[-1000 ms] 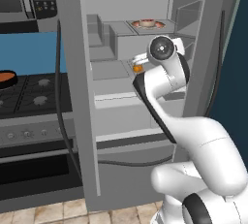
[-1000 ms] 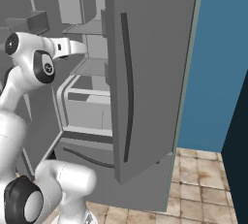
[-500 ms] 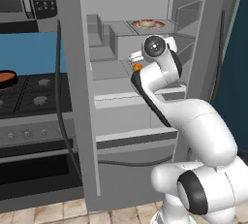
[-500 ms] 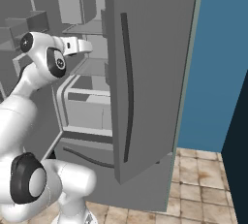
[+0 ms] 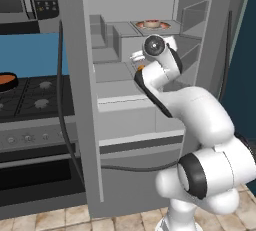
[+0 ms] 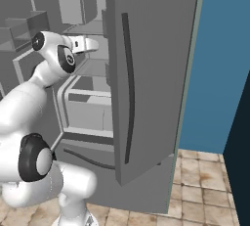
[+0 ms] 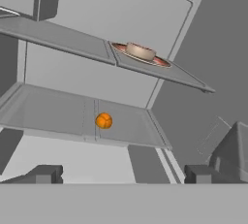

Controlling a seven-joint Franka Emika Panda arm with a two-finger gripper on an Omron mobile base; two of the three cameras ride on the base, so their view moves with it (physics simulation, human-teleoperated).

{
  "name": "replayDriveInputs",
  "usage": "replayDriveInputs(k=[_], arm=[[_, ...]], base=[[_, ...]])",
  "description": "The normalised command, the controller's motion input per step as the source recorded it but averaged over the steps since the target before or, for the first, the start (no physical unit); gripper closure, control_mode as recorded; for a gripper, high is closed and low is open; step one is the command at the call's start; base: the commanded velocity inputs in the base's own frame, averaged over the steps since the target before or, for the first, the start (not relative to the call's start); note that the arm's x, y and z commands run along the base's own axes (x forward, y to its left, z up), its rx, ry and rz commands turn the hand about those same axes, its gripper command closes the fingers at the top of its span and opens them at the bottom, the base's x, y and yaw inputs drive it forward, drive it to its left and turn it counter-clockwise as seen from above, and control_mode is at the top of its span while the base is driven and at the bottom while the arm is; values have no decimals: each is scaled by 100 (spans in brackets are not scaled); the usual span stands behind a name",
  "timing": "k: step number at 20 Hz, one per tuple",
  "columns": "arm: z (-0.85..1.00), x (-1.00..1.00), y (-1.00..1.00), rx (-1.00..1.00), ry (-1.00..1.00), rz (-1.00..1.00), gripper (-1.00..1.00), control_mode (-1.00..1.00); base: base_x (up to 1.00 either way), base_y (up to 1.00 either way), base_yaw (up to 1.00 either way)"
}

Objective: Retrieve the steak from the fridge and place it on the saucepan with marinade on the stove.

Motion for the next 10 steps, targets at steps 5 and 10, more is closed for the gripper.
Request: replayDriveInputs(k=[5, 10], arm=[[-9, 39, -15, 0, 0, 0, -100, -100], [-10, 38, -15, 0, 0, 0, -100, -100]], base=[[0, 0, 0], [0, 0, 0]])
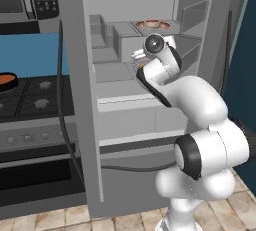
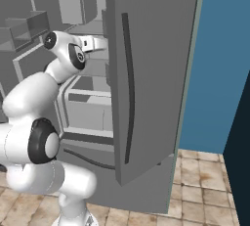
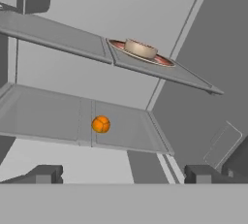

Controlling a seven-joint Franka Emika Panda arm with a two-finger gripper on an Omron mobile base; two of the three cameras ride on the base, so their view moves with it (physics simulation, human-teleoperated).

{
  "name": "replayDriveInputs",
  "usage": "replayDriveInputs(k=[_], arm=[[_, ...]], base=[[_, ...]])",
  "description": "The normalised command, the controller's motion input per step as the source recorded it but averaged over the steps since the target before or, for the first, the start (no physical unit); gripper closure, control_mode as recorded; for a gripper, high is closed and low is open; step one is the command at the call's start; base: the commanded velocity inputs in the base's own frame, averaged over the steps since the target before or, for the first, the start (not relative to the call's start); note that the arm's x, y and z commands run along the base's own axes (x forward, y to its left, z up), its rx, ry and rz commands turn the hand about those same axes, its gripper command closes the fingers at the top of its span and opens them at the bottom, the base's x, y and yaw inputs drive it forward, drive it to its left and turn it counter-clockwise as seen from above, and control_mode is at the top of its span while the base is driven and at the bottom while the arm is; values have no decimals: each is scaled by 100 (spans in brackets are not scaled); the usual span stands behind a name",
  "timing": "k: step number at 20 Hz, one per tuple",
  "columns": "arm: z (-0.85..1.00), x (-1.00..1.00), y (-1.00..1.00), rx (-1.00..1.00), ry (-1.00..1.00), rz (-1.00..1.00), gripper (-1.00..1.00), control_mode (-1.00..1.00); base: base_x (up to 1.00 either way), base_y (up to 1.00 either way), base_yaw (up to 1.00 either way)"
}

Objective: Retrieve the steak from the fridge and place it on the saucepan with marinade on the stove.

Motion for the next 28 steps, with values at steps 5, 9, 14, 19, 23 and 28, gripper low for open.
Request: replayDriveInputs(k=[5, 9, 14, 19, 23, 28], arm=[[-13, 25, -30, 0, 0, 0, -100, -100], [-10, 6, -49, 0, 0, -6, -100, -100], [-6, 0, -59, 0, -4, -10, -100, -100], [0, 0, -51, 0, -3, -18, -100, -100], [-5, 0, -35, -1, -6, -28, -100, -100], [-8, -3, -46, -1, -1, -31, -100, -100]], base=[[0, 0, 0], [0, 0, 0], [0, 0, 0], [0, 0, 0], [0, 0, 0], [0, 0, 0]])
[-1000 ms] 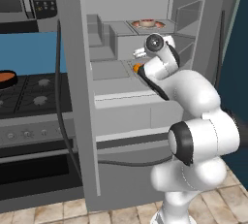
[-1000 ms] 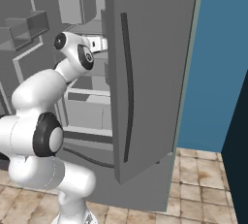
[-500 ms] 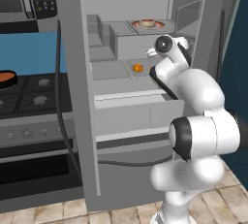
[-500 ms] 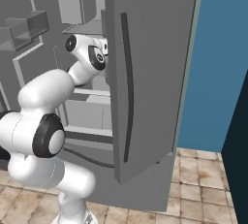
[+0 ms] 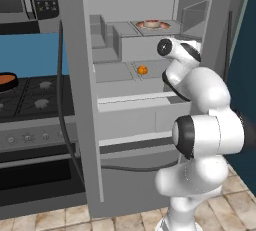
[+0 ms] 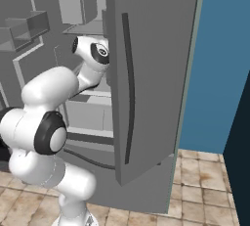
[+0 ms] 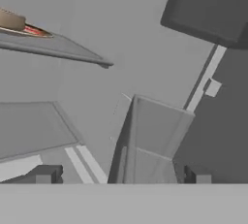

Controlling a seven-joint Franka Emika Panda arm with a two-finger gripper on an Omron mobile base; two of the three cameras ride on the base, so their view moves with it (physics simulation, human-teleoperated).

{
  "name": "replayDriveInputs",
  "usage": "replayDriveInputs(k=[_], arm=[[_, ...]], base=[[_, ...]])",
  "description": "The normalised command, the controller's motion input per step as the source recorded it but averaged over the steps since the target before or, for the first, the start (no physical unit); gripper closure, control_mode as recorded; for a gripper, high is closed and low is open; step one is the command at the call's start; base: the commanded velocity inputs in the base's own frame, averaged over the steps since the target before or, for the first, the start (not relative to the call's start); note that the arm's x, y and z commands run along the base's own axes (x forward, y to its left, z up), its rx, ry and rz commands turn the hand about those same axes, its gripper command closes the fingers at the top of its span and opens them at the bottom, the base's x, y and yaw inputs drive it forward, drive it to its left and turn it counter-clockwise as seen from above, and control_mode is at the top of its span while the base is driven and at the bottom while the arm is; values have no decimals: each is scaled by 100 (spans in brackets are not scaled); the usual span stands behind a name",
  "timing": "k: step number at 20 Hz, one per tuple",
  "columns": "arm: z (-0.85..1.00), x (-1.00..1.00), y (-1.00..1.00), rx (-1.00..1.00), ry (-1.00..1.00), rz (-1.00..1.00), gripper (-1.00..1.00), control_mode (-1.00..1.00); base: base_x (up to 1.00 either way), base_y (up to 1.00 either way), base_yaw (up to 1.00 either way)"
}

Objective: Retrieve the steak from the fridge and place it on the saucepan with marinade on the stove.

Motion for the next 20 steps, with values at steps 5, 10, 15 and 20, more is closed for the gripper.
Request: replayDriveInputs(k=[5, 10, 15, 20], arm=[[-8, -29, -68, 0, 0, -38, -100, -100], [-2, -48, -67, 0, 0, -45, -100, -100], [-1, -55, -77, 0, 0, -47, -100, -100], [-12, -60, -99, 0, 0, -39, -100, -100]], base=[[0, 0, 0], [0, 0, 0], [0, 0, 0], [0, 0, 0]])
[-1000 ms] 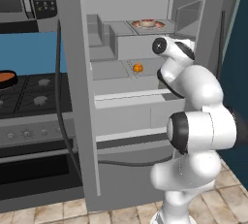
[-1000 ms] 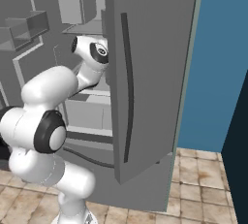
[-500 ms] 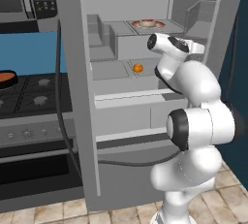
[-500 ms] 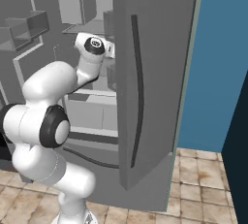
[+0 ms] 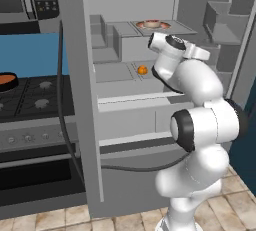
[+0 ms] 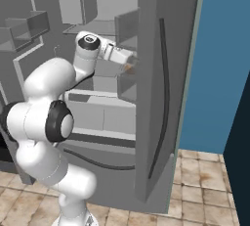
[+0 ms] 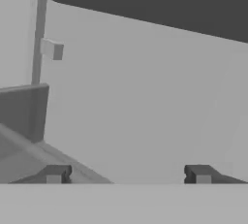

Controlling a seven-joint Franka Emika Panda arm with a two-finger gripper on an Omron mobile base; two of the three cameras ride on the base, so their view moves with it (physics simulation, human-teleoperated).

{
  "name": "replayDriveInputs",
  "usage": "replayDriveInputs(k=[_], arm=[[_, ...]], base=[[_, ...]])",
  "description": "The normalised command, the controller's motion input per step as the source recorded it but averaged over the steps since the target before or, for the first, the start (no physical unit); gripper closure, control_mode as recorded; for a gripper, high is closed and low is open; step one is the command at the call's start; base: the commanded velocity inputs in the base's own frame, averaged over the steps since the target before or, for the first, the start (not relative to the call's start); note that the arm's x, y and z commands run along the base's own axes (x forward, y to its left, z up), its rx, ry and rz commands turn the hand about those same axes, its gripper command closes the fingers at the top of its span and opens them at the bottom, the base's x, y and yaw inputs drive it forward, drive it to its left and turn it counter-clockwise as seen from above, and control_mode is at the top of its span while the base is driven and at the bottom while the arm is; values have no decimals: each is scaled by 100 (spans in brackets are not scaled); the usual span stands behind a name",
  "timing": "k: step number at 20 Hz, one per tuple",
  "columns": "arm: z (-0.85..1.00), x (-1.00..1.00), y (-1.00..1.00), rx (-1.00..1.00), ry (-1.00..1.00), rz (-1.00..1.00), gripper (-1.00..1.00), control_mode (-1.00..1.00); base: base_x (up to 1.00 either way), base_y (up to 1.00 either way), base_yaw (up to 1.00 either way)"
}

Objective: Retrieve the steak from the fridge and place it on the saucepan with marinade on the stove.

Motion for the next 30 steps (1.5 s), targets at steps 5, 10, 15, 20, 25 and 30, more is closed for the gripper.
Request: replayDriveInputs(k=[5, 10, 15, 20, 25, 30], arm=[[-14, -41, -100, 0, 0, -33, -100, -100], [-23, -21, -100, 0, -8, -21, -100, -100], [-19, -10, -100, 1, -14, -16, -100, -100], [1, -12, -23, 2, -7, 3, -100, -100], [19, -73, 82, -12, 0, 22, -100, -100], [39, -81, 81, -17, 3, 30, -100, -100]], base=[[0, 0, 0], [0, 0, 0], [0, 0, 0], [0, 0, 0], [0, 0, 0], [0, 0, 0]])
